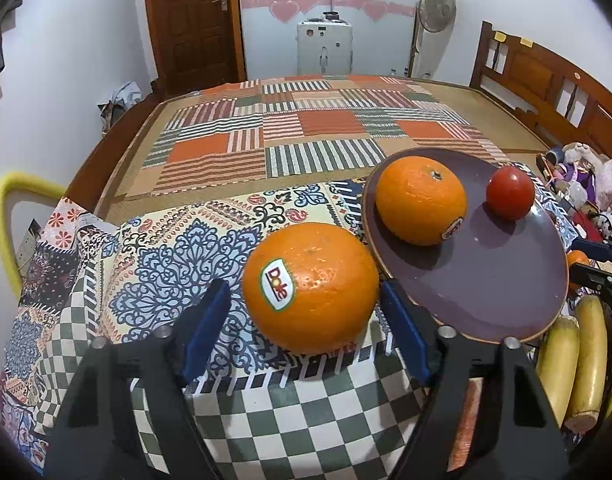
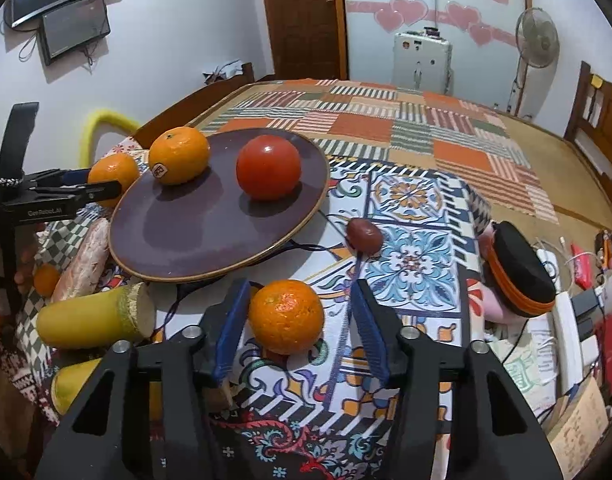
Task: Organize fruits
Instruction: 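Grasp the Dole-sticker orange with the left tool while the right tool grasps the small tangerine, then lower the Dole orange onto the plate with the left tool while the right tool places the tangerine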
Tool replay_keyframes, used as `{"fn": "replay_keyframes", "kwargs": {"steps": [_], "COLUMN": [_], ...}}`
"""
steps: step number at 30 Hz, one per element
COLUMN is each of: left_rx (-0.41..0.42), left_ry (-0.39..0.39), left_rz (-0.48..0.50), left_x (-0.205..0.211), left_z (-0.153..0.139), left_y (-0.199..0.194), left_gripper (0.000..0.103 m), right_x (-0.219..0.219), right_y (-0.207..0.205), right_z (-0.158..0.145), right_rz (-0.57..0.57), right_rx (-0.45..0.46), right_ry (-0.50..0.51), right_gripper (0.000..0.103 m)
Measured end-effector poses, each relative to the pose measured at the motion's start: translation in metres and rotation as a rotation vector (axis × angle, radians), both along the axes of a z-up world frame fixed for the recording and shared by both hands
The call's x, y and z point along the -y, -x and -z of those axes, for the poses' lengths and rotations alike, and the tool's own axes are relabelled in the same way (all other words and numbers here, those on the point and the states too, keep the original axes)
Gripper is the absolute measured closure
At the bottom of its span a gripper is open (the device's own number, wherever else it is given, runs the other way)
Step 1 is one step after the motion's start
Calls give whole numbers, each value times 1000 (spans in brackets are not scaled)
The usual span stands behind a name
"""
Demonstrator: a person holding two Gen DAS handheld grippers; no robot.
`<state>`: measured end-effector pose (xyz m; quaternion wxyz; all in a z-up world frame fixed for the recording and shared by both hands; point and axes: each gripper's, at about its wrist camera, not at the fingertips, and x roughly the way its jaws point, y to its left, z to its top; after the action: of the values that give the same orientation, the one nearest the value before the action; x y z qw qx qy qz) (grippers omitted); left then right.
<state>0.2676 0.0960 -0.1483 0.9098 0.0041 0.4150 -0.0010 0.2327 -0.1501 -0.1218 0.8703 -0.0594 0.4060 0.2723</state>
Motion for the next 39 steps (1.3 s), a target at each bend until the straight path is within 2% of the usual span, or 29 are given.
{"fn": "replay_keyframes", "kwargs": {"steps": [2, 11, 19, 30, 39], "left_rx": [-2, -27, 20, 87, 75], "left_ry": [4, 23, 27, 36, 58], "left_rz": [10, 13, 13, 86, 153], "left_x": [3, 0, -2, 28, 54], "left_z": [0, -5, -26, -58, -55], "left_y": [0, 3, 17, 31, 24], "left_gripper": [34, 35, 35, 35, 35], "right_x": [-3, -5, -3, -10, -28], "right_y": [0, 2, 0, -8, -12], "right_z": [0, -5, -23, -37, -45], "right_rz": [-10, 1, 13, 11, -27], "right_rx": [-1, 41, 90, 136, 169], "right_ry": [-1, 21, -3, -40, -50], "right_gripper": [69, 69, 69, 69, 69]}}
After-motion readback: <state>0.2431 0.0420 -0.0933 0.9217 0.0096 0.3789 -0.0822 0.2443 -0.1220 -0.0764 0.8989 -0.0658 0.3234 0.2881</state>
